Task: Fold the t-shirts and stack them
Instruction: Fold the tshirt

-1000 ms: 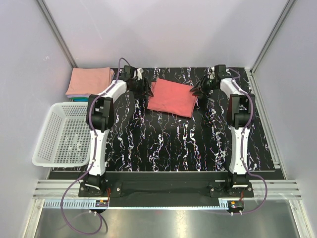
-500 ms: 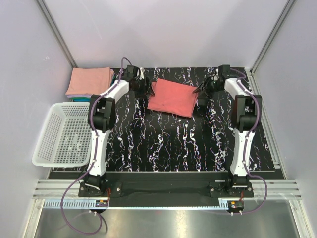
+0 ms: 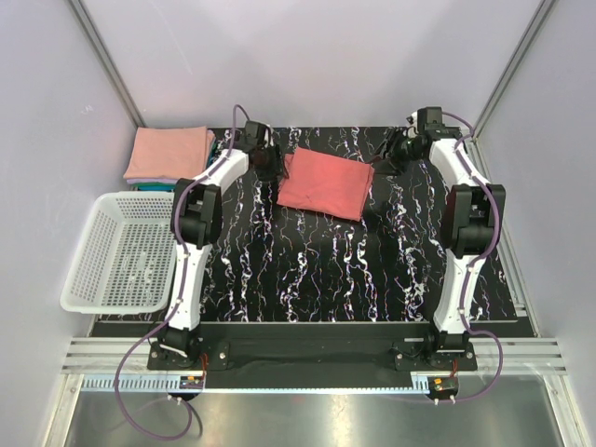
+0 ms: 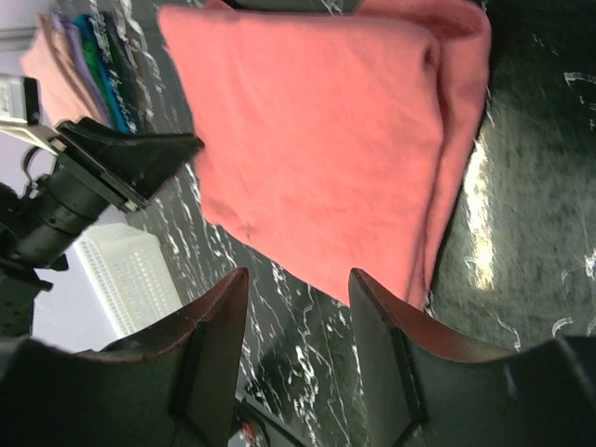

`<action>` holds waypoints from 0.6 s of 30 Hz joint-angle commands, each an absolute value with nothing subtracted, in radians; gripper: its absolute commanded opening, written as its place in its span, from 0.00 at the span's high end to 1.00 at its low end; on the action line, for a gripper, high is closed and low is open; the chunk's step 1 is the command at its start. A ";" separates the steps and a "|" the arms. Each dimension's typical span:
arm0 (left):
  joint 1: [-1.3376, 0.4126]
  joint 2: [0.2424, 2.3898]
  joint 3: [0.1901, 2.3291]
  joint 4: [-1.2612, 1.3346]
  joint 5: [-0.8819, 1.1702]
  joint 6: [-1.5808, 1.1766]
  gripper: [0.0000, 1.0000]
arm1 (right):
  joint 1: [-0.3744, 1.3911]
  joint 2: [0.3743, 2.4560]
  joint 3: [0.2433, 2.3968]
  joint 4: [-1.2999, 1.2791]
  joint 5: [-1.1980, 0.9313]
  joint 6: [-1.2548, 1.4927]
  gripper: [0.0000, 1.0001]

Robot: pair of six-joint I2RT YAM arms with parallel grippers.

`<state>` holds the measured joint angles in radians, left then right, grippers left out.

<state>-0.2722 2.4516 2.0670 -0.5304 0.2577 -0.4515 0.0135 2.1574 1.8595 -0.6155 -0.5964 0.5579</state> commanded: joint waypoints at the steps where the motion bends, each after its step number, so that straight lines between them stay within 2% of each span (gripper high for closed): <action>1: -0.294 2.500 2.076 -0.597 0.209 -0.445 0.51 | 0.031 2.126 1.937 -0.716 -0.558 0.522 0.45; 2: -0.298 2.490 2.053 -0.586 0.219 -0.451 0.62 | 0.032 2.123 1.953 -0.729 -0.552 0.520 0.45; 4: -0.307 2.461 2.002 -0.563 0.248 -0.457 0.72 | 0.041 2.112 1.994 -0.752 -0.535 0.517 0.45; 5: -0.308 2.450 1.987 -0.568 0.255 -0.446 0.82 | 0.046 2.106 2.000 -0.752 -0.526 0.518 0.45; 10: -0.310 2.330 1.856 -0.574 0.226 -0.419 0.94 | 0.071 2.022 1.933 -0.732 -0.485 0.557 0.44; 14: -0.304 2.238 1.760 -0.568 0.184 -0.426 0.92 | 0.080 1.905 1.812 -0.689 -0.456 0.561 0.44; 15: -0.302 2.238 1.761 -0.571 0.183 -0.426 0.88 | 0.080 1.890 1.789 -0.683 -0.446 0.560 0.44; 16: -0.296 2.241 1.773 -0.577 0.175 -0.425 0.72 | 0.078 1.864 1.752 -0.670 -0.440 0.557 0.44; 18: -0.293 2.264 1.813 -0.600 0.172 -0.422 0.62 | 0.078 1.845 1.726 -0.666 -0.433 0.554 0.44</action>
